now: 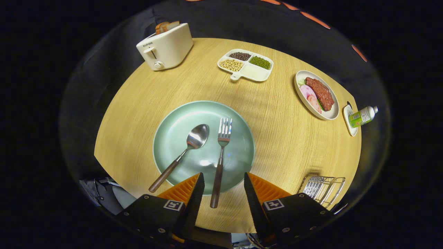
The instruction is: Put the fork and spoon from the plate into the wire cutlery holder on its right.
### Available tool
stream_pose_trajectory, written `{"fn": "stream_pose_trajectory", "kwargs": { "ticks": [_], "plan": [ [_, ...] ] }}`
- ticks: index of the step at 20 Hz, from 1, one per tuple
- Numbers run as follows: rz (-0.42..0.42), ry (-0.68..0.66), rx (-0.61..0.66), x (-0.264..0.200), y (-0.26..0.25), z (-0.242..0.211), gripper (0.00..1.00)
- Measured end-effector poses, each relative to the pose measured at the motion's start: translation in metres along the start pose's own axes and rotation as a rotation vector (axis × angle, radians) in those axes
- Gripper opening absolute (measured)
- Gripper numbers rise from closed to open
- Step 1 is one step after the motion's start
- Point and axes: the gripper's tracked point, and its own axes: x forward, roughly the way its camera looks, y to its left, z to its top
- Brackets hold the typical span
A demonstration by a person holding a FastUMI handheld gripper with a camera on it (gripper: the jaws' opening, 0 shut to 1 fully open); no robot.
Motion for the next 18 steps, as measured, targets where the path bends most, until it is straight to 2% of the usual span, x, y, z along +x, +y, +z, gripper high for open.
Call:
{"fn": "stream_pose_trajectory", "kwargs": {
  "ticks": [1, 6, 10, 12, 13, 18],
  "plan": [
    [0.009, 0.025, 0.004, 0.004, 0.001, -0.002, 0.64],
    [0.006, 0.104, 0.010, 0.021, 0.003, -0.009, 0.52],
    [0.015, 0.149, 0.032, 0.032, 0.010, -0.011, 0.39],
    [0.023, 0.156, 0.050, 0.036, 0.013, -0.013, 0.30],
    [0.018, 0.163, 0.060, 0.039, 0.012, -0.015, 0.22],
    [0.043, 0.175, 0.127, 0.046, 0.014, -0.020, 0.14]
  ]
}}
